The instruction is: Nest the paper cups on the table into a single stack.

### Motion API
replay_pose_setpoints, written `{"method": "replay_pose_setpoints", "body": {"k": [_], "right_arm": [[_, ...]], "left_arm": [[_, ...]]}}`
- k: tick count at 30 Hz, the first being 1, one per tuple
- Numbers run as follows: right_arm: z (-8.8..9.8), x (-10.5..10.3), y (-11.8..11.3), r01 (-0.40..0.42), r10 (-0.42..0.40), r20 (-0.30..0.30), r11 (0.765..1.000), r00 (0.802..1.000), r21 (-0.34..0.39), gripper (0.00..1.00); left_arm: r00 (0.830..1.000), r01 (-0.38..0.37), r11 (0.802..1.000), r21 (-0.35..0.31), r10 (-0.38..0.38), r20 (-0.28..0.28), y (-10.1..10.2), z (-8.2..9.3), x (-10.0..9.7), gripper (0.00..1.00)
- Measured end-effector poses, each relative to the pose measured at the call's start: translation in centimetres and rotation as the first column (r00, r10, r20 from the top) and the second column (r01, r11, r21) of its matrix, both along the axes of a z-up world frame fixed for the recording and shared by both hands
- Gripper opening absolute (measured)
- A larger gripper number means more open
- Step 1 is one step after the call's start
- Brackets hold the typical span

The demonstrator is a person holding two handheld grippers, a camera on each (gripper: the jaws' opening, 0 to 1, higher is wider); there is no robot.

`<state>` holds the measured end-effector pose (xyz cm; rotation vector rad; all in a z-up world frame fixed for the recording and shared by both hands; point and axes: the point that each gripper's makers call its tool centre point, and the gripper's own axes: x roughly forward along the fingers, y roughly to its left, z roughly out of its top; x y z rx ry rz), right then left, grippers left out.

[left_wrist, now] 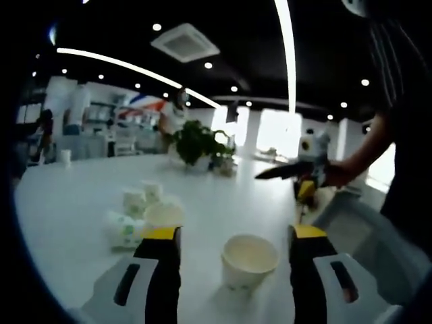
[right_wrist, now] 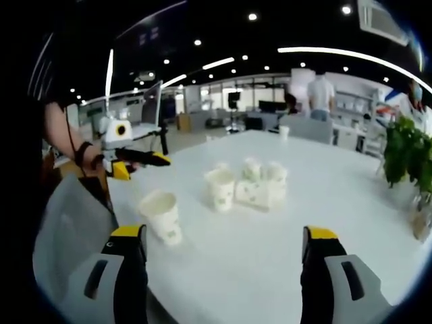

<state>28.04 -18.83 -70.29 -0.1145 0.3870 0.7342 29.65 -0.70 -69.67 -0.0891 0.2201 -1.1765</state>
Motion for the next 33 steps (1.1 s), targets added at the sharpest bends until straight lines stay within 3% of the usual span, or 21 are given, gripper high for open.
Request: {"method": "replay_pose_setpoints", "body": {"k": [3,11,22,33], "right_arm": [[0.1,0.1,0.0,-0.002,0.002,0.004,1.0,1.0,0.003,0.93],[0.1,0.3,-0.1,-0.006,0.006,0.004,1.0,1.0,0.004,0.93],[0.5,0.6,0.3,-0.011,0.011,0.01,1.0,1.0,0.01,0.94],[0.6,0.5,0.4,-0.011,0.011,0.012,1.0,1.0,0.014,0.94]], "left_arm": [[0.999,-0.037,0.999,0.003,0.037,0.015,0.8,0.2,0.5,0.76],[0.994,-0.109,0.994,0.004,0.109,0.032,2.9,0.9,1.4,0.8],[0.981,-0.19,0.982,-0.017,0.19,0.041,4.4,1.9,2.5,0.96],[0.972,-0.225,0.974,-0.004,0.225,0.07,5.5,2.0,2.7,0.98]]}}
